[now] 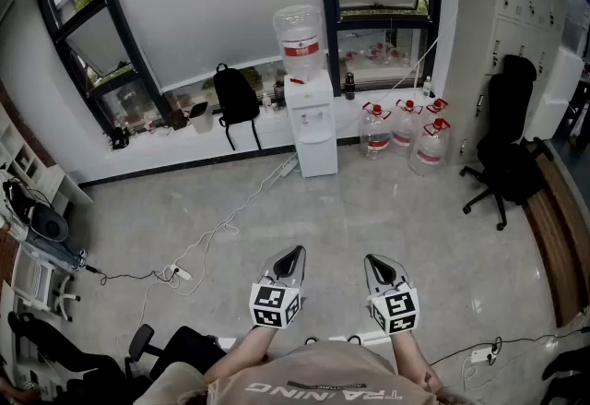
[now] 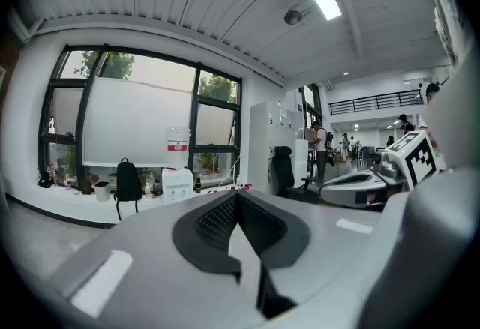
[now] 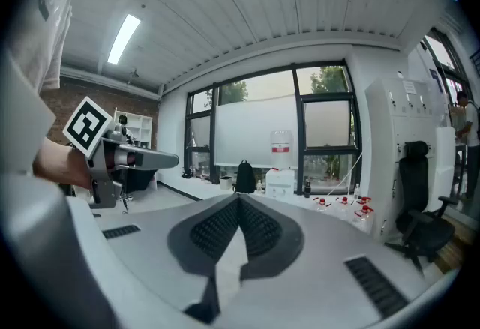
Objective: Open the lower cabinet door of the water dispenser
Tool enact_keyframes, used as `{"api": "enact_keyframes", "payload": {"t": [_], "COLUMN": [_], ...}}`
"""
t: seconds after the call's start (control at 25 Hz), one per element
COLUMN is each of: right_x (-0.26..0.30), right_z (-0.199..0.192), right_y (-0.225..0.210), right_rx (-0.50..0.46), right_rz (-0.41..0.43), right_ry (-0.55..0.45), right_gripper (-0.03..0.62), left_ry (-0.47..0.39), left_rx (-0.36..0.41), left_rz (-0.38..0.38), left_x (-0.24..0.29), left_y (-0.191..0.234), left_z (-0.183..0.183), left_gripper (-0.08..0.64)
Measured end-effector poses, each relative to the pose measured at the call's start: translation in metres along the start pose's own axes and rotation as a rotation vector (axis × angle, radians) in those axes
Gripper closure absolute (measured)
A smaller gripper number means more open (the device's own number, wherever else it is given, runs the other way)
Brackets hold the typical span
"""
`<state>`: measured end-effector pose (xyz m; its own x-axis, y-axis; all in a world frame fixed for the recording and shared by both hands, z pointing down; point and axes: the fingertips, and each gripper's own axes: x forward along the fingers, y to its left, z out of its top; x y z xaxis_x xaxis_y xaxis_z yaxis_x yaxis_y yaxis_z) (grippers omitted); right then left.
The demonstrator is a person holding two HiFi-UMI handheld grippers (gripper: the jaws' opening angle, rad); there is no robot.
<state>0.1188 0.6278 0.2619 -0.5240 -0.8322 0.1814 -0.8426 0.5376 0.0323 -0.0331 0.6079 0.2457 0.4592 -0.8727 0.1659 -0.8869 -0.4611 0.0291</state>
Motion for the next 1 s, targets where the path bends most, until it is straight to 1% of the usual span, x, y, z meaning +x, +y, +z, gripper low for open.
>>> {"api": "enact_keyframes", "payload": {"t": [0.24,0.44,0.56,0.76,0.88,1.0], "right_x": [0.004,0.012,0.015,0.024,0.030,0.042], "right_z": [0.010,0.016,0.009,-0.010,-0.015,-0.026], "right_y": [-0.023,-0.034,-0.039,-0.050,-0.060,-0.069], "right_rx": [-0.009,-0.030,-0.028,0.012,0.025,0.049], "right_rz": [0.009,0.043,0.057,0.074,0.063,0.056], "right_ry": [-0.025,-0.051,-0.041,-0.004,0.010,0.030], "right_gripper": [0.581,0.581,0.581,0.581,0.581,0.581], "left_ry": [-0.005,0.005,0.019,0.063,0.075,0.060], "left_rx": [0.007,0.012,0.000,-0.033,-0.049,-0.050], "left_rz": [0.017,0.045,0.065,0.087,0.080,0.055], "left_x": [0.014,0.019,0.021,0.028,0.042,0.061], "left_y": [-0.007,-0.012,-0.017,-0.017,-0.015,-0.015], "left_z": [0.007,0.005,-0.001,-0.018,-0.021,-0.018], "left_gripper": [0.552,0.552,0.552,0.552,0.552,0.552]}}
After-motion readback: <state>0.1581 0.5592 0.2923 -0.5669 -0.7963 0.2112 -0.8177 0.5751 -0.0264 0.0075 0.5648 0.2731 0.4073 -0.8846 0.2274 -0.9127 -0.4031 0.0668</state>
